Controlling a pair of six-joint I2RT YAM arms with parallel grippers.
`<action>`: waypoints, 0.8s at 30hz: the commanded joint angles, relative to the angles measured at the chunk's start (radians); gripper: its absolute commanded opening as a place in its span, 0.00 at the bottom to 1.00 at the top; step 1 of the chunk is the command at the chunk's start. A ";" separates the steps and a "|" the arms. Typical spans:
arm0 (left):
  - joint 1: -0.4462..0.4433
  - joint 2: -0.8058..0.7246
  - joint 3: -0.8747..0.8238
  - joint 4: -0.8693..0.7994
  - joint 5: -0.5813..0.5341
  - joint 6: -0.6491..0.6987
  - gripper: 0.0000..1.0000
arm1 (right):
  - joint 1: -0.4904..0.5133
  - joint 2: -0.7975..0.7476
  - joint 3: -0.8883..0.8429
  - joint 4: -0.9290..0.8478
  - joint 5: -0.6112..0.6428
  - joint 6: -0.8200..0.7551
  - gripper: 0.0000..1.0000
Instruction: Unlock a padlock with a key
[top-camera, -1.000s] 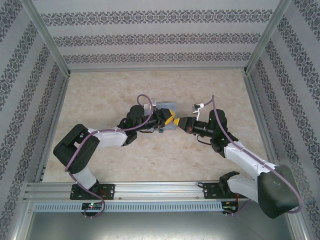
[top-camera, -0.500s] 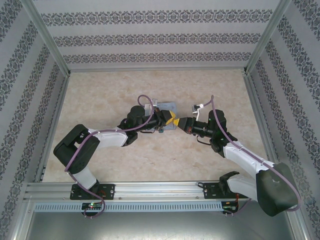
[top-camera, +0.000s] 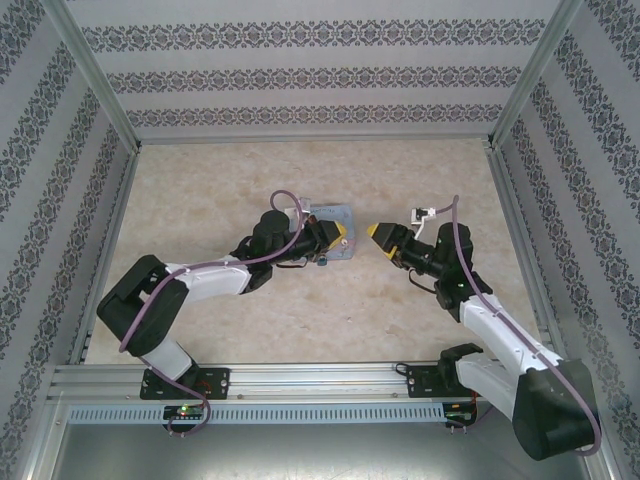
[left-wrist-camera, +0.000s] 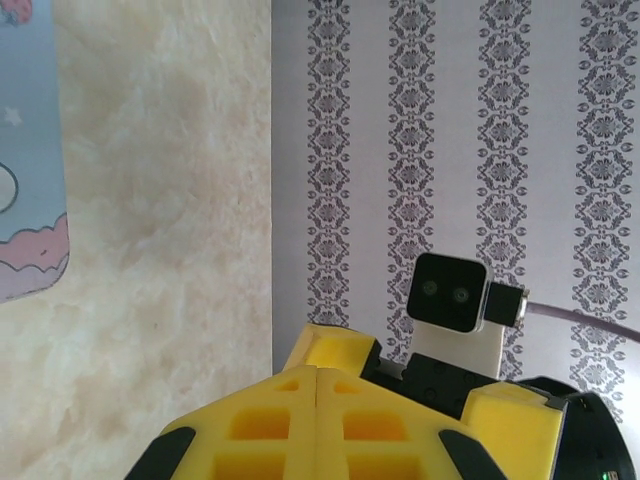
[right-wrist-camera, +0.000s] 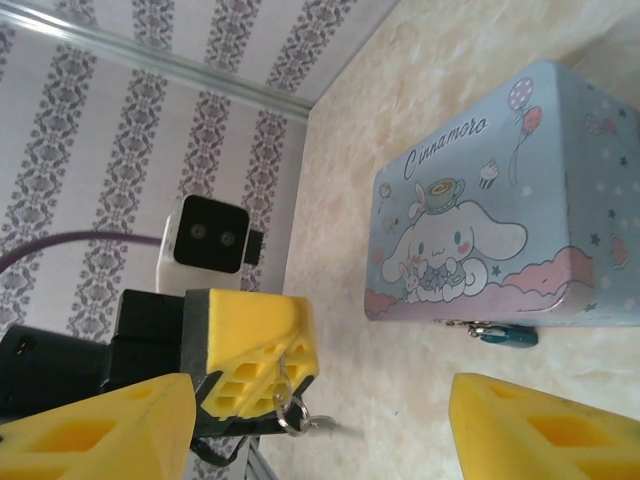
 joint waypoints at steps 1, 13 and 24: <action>-0.012 -0.047 -0.002 -0.075 -0.066 0.050 0.00 | 0.030 -0.033 -0.016 -0.031 0.118 0.024 0.67; -0.009 -0.032 -0.016 0.052 -0.178 0.092 0.00 | 0.241 0.022 -0.033 0.160 0.471 0.070 0.61; -0.010 0.003 -0.026 0.159 -0.258 0.039 0.00 | 0.304 0.260 -0.040 0.534 0.507 0.158 0.48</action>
